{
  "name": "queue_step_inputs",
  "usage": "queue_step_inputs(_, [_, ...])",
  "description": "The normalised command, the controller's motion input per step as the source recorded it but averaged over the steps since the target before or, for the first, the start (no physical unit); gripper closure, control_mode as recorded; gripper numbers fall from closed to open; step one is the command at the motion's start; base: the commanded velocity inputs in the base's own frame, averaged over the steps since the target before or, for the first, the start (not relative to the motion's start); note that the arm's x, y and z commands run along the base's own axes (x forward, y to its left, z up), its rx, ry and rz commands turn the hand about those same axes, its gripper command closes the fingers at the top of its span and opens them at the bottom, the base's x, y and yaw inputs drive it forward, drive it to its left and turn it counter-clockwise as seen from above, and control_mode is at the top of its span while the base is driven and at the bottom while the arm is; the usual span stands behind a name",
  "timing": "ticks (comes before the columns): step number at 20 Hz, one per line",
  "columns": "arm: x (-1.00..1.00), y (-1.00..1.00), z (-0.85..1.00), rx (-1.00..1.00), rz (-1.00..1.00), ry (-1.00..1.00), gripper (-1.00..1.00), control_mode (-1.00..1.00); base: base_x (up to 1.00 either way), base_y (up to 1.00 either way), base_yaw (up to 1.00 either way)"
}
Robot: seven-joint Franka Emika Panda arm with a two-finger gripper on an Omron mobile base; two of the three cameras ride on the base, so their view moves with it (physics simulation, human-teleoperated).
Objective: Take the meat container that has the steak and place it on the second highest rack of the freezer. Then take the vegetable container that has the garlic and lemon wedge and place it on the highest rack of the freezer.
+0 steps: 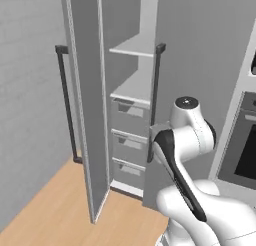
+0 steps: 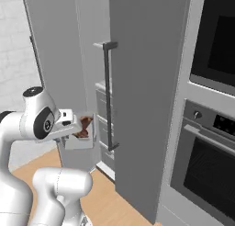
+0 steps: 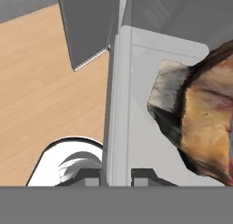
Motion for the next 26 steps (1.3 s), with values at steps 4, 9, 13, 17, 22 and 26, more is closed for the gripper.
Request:
queue_step_inputs(4, [0.0,0.0,0.0,0.0,0.0,0.0,1.0,1.0,0.1,0.74,-0.53])
queue_step_inputs(9, [0.0,0.0,0.0,0.0,0.0,0.0,1.0,1.0,0.2,0.48,-0.43])
queue_step_inputs(13, [0.0,0.0,0.0,0.0,0.0,0.0,1.0,1.0,0.19,0.6,-0.29])
queue_step_inputs(17, [0.0,0.0,0.0,0.0,0.0,0.0,1.0,1.0,0.02,0.97,-0.18])
queue_step_inputs(22, [0.0,0.0,0.0,0.0,0.0,0.0,1.0,1.0,0.44,0.49,-0.06])
queue_step_inputs(26, [0.0,0.0,0.0,0.0,0.0,0.0,1.0,1.0,0.31,-0.05,0.0])
